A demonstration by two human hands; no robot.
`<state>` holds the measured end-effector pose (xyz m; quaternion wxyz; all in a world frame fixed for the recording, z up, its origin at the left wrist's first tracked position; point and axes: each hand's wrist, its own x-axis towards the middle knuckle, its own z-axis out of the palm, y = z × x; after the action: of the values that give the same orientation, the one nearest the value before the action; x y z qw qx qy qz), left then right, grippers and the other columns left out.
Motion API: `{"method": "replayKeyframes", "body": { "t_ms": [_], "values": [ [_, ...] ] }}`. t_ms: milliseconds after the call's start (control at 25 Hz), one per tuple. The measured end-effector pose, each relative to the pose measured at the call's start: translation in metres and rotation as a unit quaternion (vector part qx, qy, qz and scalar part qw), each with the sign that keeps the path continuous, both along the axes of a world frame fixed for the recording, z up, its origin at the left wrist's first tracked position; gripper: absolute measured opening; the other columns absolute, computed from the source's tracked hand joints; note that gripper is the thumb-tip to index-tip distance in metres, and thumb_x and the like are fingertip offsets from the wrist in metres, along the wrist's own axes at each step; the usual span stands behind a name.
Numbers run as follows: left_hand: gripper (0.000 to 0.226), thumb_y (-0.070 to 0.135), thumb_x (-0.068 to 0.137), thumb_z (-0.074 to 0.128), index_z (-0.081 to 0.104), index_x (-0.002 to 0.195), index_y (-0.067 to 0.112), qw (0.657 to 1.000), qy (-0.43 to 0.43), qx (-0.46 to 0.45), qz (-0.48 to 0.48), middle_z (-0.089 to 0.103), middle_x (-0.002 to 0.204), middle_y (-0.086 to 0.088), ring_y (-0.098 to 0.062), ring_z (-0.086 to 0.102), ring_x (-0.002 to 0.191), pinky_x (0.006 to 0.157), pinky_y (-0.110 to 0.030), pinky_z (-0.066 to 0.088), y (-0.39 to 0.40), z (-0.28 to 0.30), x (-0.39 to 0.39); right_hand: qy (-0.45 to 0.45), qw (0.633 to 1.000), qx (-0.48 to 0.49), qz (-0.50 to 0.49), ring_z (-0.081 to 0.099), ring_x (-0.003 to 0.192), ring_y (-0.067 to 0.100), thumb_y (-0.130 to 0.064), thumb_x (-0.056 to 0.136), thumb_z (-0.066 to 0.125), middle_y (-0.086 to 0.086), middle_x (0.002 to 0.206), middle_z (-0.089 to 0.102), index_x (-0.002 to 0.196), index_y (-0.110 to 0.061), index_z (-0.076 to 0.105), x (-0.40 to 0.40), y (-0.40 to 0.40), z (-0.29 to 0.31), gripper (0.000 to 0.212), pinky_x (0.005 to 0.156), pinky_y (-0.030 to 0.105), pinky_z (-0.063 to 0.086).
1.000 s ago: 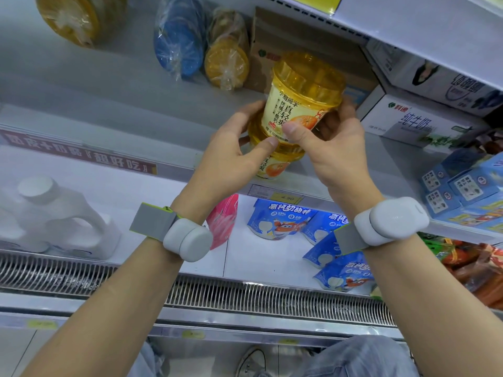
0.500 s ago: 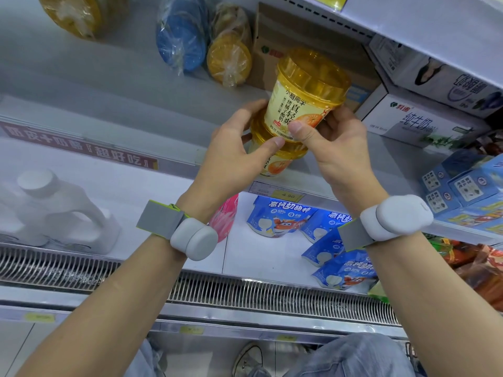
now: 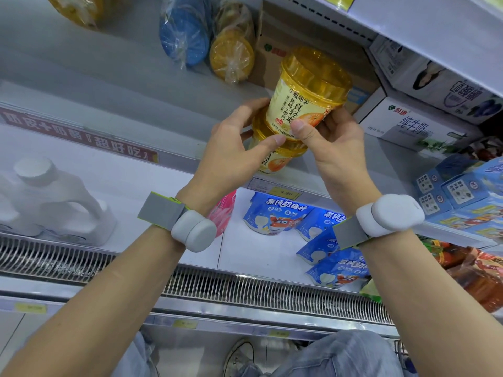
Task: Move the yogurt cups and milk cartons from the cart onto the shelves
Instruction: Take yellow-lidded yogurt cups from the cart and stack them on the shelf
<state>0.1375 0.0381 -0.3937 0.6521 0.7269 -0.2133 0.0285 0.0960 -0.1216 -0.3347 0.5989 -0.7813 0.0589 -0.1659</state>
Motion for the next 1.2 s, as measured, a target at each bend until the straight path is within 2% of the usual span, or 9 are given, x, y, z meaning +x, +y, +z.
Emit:
{"method": "replayKeyframes", "body": {
  "t_ms": [440, 720, 800, 920, 1040, 1120, 1200],
  "values": [
    [0.061, 0.038, 0.088, 0.076, 0.053, 0.143, 0.023, 1.000, 0.004, -0.002, 0.006, 0.064, 0.134, 0.008, -0.007, 0.059, 0.124, 0.105, -0.035, 0.052, -0.002, -0.004, 0.002, 0.007, 1.000, -0.007, -0.016, 0.069, 0.110, 0.012, -0.003, 0.089, 0.072, 0.008, 0.123, 0.067, 0.133, 0.001, 0.050, -0.001, 0.003, -0.003, 0.049, 0.087, 0.024, 0.055],
    [0.059, 0.035, 0.091, 0.074, 0.051, 0.144, 0.024, 1.000, 0.001, 0.000, 0.005, 0.062, 0.136, 0.008, -0.007, 0.057, 0.126, 0.104, -0.032, 0.052, -0.001, -0.001, 0.000, 0.008, 1.000, -0.014, -0.011, 0.068, 0.108, 0.005, -0.002, 0.092, 0.068, 0.004, 0.122, 0.066, 0.133, -0.003, 0.047, 0.001, -0.002, -0.009, 0.046, 0.087, 0.022, 0.054],
    [0.057, 0.034, 0.092, 0.073, 0.052, 0.143, 0.022, 1.000, -0.008, -0.005, 0.007, 0.063, 0.134, 0.007, -0.007, 0.058, 0.125, 0.103, -0.033, 0.054, 0.000, -0.001, -0.003, 0.012, 1.000, -0.028, -0.006, 0.066, 0.112, 0.007, -0.002, 0.093, 0.067, 0.007, 0.126, 0.064, 0.136, 0.001, 0.044, 0.000, -0.003, -0.015, 0.049, 0.090, 0.023, 0.053],
    [0.054, 0.034, 0.092, 0.070, 0.054, 0.142, 0.021, 0.999, -0.026, 0.008, 0.021, 0.064, 0.133, 0.007, -0.009, 0.058, 0.125, 0.099, -0.039, 0.056, 0.003, -0.003, -0.008, 0.010, 0.999, -0.041, -0.001, 0.060, 0.127, 0.022, -0.009, 0.090, 0.071, 0.018, 0.138, 0.058, 0.143, 0.005, 0.038, -0.001, -0.003, -0.020, 0.064, 0.101, 0.034, 0.052],
    [0.054, 0.030, 0.094, 0.068, 0.052, 0.145, 0.020, 0.997, -0.053, 0.045, 0.023, 0.061, 0.138, 0.004, -0.009, 0.055, 0.127, 0.100, -0.039, 0.055, 0.007, -0.003, -0.016, 0.020, 0.998, -0.052, 0.014, 0.054, 0.134, 0.025, -0.021, 0.085, 0.075, 0.016, 0.144, 0.055, 0.146, 0.002, 0.039, -0.007, -0.005, -0.017, 0.074, 0.112, 0.046, 0.045],
    [0.058, 0.027, 0.094, 0.068, 0.048, 0.148, 0.018, 0.995, -0.071, 0.073, 0.023, 0.057, 0.143, 0.001, -0.011, 0.053, 0.129, 0.104, -0.040, 0.052, 0.010, -0.004, -0.021, 0.038, 0.996, -0.074, 0.010, 0.048, 0.139, 0.023, -0.024, 0.086, 0.074, 0.013, 0.151, 0.049, 0.151, -0.002, 0.036, -0.015, -0.007, -0.018, 0.078, 0.115, 0.044, 0.041],
    [0.059, 0.026, 0.095, 0.067, 0.046, 0.149, 0.018, 0.990, -0.083, 0.105, 0.036, 0.053, 0.146, -0.003, -0.016, 0.052, 0.130, 0.105, -0.043, 0.050, 0.017, -0.008, -0.032, 0.064, 0.991, -0.119, -0.015, 0.041, 0.143, 0.021, -0.021, 0.093, 0.071, 0.009, 0.159, 0.039, 0.156, -0.006, 0.030, -0.031, -0.009, -0.020, 0.077, 0.113, 0.030, 0.040]
  ]
}}
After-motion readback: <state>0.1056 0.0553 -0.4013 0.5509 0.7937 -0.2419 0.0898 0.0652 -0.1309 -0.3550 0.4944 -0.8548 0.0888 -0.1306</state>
